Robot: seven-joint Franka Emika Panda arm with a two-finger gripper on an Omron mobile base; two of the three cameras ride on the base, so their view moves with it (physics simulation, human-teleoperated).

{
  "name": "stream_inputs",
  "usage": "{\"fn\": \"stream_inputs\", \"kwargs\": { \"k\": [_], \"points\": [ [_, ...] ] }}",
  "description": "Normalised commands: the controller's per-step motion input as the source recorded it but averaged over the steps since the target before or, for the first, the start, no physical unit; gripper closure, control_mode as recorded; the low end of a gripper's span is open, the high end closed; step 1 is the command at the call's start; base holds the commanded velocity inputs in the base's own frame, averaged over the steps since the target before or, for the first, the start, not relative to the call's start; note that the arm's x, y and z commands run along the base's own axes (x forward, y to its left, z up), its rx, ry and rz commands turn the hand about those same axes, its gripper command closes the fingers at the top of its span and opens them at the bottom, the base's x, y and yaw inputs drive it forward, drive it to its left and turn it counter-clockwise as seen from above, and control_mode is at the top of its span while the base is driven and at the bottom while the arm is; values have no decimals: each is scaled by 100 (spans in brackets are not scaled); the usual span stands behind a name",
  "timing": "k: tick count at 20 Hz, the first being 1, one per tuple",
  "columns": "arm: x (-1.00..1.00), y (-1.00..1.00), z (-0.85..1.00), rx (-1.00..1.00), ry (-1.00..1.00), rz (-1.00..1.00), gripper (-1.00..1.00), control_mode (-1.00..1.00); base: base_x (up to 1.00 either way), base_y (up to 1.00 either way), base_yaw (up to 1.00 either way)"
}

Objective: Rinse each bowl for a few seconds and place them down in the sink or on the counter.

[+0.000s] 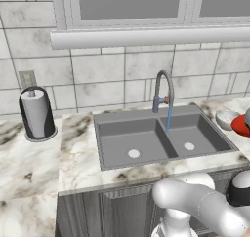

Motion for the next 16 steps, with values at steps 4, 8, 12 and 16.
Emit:
{"fn": "stream_inputs", "kwargs": {
  "k": [4, 8, 12, 16],
  "points": [
    [-2, -11, -5, 0, 0, -2, 100, -100, 0, 0, 0],
    [2, -5, -10, 0, -2, 0, 100, -100, 0, 0, 0],
    [6, -10, -11, 0, -1, 0, 100, -100, 0, 0, 0],
    [0, -23, -10, 0, 0, 0, 100, -100, 0, 0, 0]
  ]
}}
